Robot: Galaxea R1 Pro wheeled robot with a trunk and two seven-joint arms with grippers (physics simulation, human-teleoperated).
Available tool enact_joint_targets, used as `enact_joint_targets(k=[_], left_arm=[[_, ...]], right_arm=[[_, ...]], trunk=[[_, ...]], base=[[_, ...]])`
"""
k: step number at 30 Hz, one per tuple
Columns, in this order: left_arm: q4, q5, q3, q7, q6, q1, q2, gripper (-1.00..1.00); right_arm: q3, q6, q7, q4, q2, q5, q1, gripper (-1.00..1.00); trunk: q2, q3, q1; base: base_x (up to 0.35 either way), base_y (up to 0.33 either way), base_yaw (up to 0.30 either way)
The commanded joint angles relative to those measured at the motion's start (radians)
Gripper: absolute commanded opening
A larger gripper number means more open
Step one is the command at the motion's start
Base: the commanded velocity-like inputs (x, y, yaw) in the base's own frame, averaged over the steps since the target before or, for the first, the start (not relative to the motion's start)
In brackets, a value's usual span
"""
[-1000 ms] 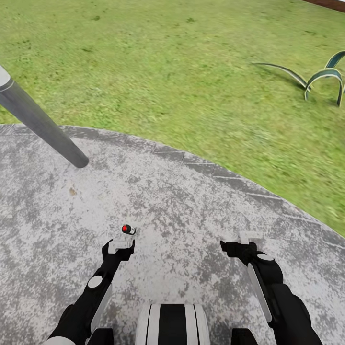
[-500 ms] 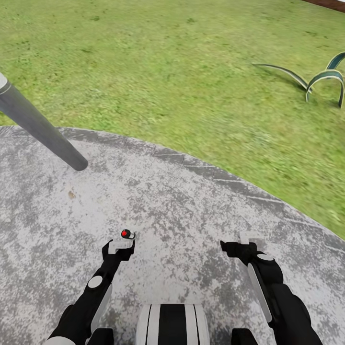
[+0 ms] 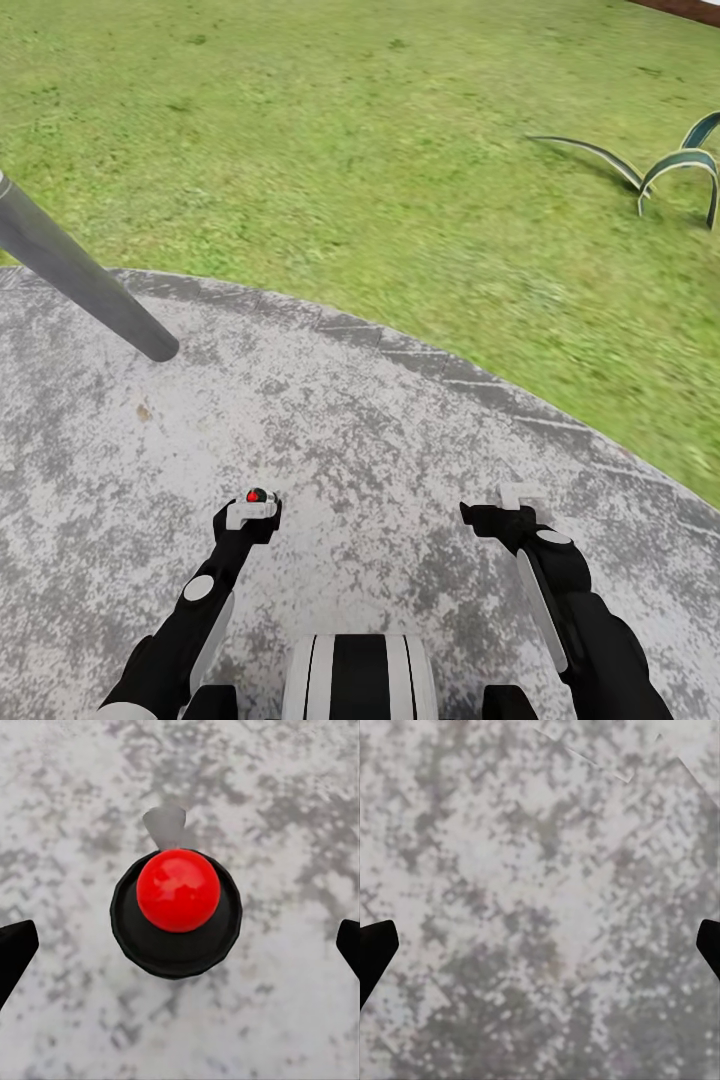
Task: Pick up the pesticide atomizer in the garden and spray insectifuge to fully cover both potted plants in the garden.
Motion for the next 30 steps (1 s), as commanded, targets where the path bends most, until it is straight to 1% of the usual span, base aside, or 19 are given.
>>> enact_joint_targets(k=[1,14,24,30], left_arm=[[0.000,0.000,-0.001,0.001,-0.003,0.000,0.000,1.00],[0.000,0.000,0.000,0.001,-0.002,0.000,0.000,1.00],[0.000,0.000,0.001,0.001,-0.003,0.000,0.000,1.00],[0.000,0.000,0.001,0.001,-0.002,0.000,0.000,1.00]], right_arm=[[0.000,0.005,0.000,-0.001,0.000,0.000,0.000,1.00],[0.000,0.005,0.000,-0.001,0.000,0.000,0.000,1.00],[0.000,0.005,0.000,0.000,0.000,0.000,0.000,1.00],[0.000,0.005,0.000,0.000,0.000,0.000,0.000,1.00]], trunk=[[0.000,0.000,0.000],[0.000,-0.001,0.000],[0.000,-0.010,0.000],[0.000,-0.011,0.000]], base=[[0.005,-0.003,0.000],[0.000,0.000,0.000],[0.000,0.000,0.000],[0.000,0.000,0.000]])
